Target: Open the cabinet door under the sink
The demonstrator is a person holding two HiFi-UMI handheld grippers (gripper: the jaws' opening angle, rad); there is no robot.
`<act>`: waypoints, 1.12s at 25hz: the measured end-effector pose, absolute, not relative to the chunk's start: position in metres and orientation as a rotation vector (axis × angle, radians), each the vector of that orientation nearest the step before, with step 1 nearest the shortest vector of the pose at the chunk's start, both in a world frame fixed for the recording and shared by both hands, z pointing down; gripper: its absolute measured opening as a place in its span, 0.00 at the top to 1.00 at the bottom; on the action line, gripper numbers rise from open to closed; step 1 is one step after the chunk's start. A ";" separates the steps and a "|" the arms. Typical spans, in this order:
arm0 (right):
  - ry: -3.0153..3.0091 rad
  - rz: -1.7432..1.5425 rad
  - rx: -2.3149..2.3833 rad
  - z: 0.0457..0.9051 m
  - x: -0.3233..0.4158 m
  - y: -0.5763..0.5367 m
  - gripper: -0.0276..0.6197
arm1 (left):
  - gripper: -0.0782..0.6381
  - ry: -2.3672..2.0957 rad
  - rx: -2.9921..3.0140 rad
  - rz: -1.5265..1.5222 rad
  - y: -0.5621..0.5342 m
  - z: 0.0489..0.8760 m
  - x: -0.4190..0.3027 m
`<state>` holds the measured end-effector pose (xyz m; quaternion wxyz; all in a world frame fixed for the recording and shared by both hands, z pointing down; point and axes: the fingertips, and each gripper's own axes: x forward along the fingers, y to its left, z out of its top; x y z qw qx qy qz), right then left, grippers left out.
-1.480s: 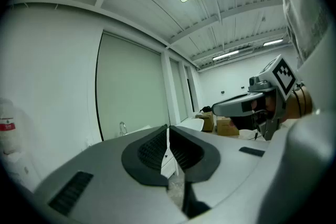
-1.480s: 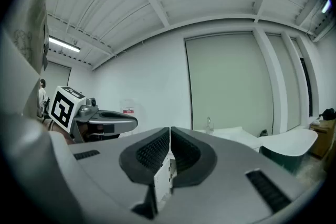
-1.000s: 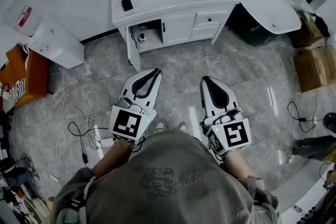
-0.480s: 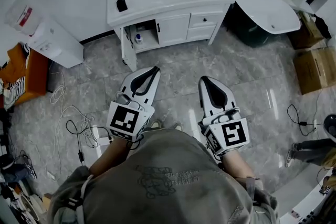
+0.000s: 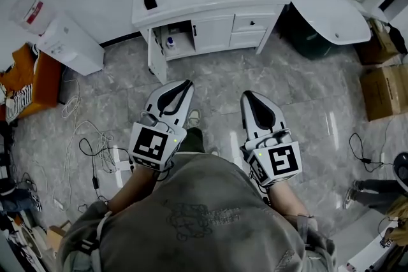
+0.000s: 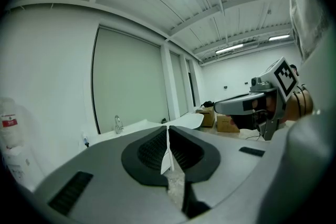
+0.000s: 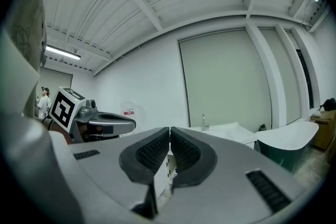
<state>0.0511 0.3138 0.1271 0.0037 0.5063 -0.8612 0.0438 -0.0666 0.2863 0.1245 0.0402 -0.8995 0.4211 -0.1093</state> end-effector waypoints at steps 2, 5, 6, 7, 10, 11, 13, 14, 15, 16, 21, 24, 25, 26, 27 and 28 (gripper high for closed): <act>-2.685 0.117 1.580 0.131 0.049 0.308 0.91 | 0.85 1.295 -2.755 -0.330 0.282 0.127 -0.068; -2.679 0.098 1.575 0.136 0.048 0.298 0.91 | 0.85 1.299 -2.750 -0.330 0.273 0.133 -0.071; -2.687 0.104 1.578 0.138 0.049 0.293 0.91 | 0.85 1.301 -2.750 -0.333 0.268 0.136 -0.073; -2.692 0.112 1.581 0.140 0.050 0.288 0.91 | 0.85 1.304 -2.750 -0.332 0.262 0.137 -0.074; -2.686 0.132 1.571 0.146 0.051 0.273 0.91 | 0.85 1.313 -2.755 -0.330 0.245 0.142 -0.075; -2.683 0.135 1.566 0.148 0.050 0.268 0.91 | 0.85 1.315 -2.756 -0.330 0.239 0.143 -0.075; -2.681 0.143 1.564 0.151 0.049 0.256 0.91 | 0.85 1.310 -2.758 -0.326 0.227 0.143 -0.073; -2.679 0.148 1.564 0.152 0.049 0.250 0.91 | 0.85 1.307 -2.759 -0.326 0.220 0.143 -0.072; -2.676 0.154 1.562 0.154 0.048 0.243 0.91 | 0.85 1.304 -2.761 -0.328 0.213 0.144 -0.072; -2.675 0.160 1.559 0.156 0.047 0.236 0.91 | 0.85 1.303 -2.765 -0.331 0.206 0.146 -0.072; -2.630 0.214 1.516 0.170 0.041 0.200 0.91 | 0.85 1.316 -2.781 -0.356 0.167 0.155 -0.076; -2.595 0.270 1.521 0.175 0.038 0.174 0.91 | 0.85 1.315 -2.791 -0.377 0.138 0.160 -0.082; -2.601 0.266 1.529 0.174 0.037 0.163 0.91 | 0.85 1.316 -2.795 -0.385 0.128 0.162 -0.084; -2.609 0.261 1.537 0.174 0.036 0.152 0.91 | 0.85 1.318 -2.800 -0.392 0.117 0.164 -0.086; -2.607 0.269 1.540 0.175 0.035 0.141 0.91 | 0.85 1.319 -2.805 -0.399 0.107 0.165 -0.088; -2.592 0.290 1.536 0.177 0.033 0.131 0.91 | 0.85 1.319 -2.811 -0.405 0.096 0.166 -0.089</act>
